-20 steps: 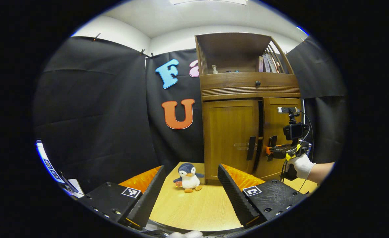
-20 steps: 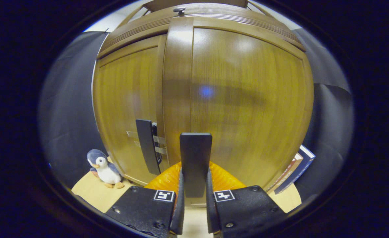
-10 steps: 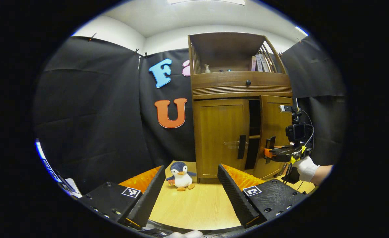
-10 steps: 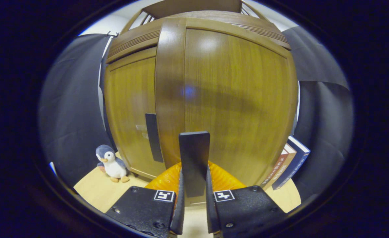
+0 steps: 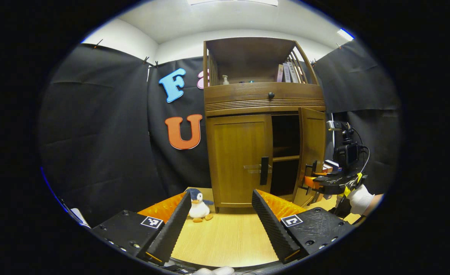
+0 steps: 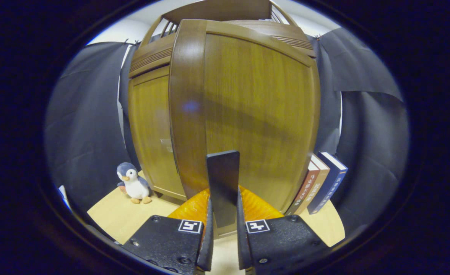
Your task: Open the right door of the double-door shoe cabinet with the right hand, and open the left door with the left hand.
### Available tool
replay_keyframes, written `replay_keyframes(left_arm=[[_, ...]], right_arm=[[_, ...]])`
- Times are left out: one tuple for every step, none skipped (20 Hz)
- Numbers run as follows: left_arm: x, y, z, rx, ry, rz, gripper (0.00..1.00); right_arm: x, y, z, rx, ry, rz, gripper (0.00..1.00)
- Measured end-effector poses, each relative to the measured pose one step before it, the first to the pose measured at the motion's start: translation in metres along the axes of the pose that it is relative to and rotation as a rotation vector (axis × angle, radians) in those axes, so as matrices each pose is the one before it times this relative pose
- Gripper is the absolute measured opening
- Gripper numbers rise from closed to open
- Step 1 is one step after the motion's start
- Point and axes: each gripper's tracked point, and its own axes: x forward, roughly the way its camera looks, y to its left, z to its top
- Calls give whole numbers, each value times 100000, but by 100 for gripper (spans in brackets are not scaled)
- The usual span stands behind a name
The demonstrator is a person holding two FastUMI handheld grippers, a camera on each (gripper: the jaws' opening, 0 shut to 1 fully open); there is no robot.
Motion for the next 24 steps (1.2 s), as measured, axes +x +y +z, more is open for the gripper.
replay_keyframes(left_arm=[[6,-269,-24,475,-42,-719,96],[57,-350,34,197,-98,-796,96],[13,-377,95,8,-65,-865,96],[41,-382,106,52,-185,-816,96],[24,-420,30,101,-44,-731,96],[30,-374,29,-3,-104,-839,96],[39,-371,41,-44,-197,-857,96],[28,-407,36,131,-137,-842,96],[-11,-280,-12,291,-166,-692,96],[114,-350,-67,348,103,-644,96],[82,-380,-8,76,29,-677,96],[108,-466,21,-38,30,-888,96],[46,-530,70,-112,36,-887,96],[80,-480,164,-53,-210,-806,100],[85,-381,248,-6,-424,-439,100],[104,-280,203,-73,-585,-376,96],[31,-422,80,-155,-254,-468,96],[76,-423,66,-237,-64,-673,96],[81,-424,9,-100,-181,-760,96],[110,-534,79,179,-5,-622,96],[133,-431,-42,273,151,-682,96],[85,-336,34,95,-73,-490,96],[40,-406,37,-118,-279,-549,96],[51,-384,114,-201,-453,-342,96]], right_arm=[[-493,-290,-92,-89,-172,-625,31],[-657,-432,-101,117,-4,-524,29],[-456,-386,-229,130,184,-299,31],[-424,-446,-155,302,126,-499,28],[-575,-525,-148,69,104,-714,28],[-507,-493,-114,-554,73,-822,28],[-529,-570,-201,-371,19,-1033,27],[-409,-598,-120,-88,84,-1023,27],[-377,-497,-193,621,106,-930,26],[-364,-559,16,669,75,-843,26],[-373,-513,-181,522,252,-897,25],[-293,-517,-53,24,129,-888,27],[-235,-541,-36,312,233,-997,23],[-196,-644,-18,811,31,-1175,23],[-203,-641,-90,738,5,-1108,21],[-283,-711,27,618,39,-1188,20],[-273,-723,-73,171,60,-785,18],[-95,-811,-28,99,272,-782,17],[-150,-723,-75,-119,322,-510,15],[-270,-862,27,37,73,-851,14],[1,-1012,11,95,-83,-1031,12],[123,-877,17,340,-271,-1181,10],[-96,-953,38,646,-24,-1070,8],[-11,-803,135,430,-63,-757,6]])
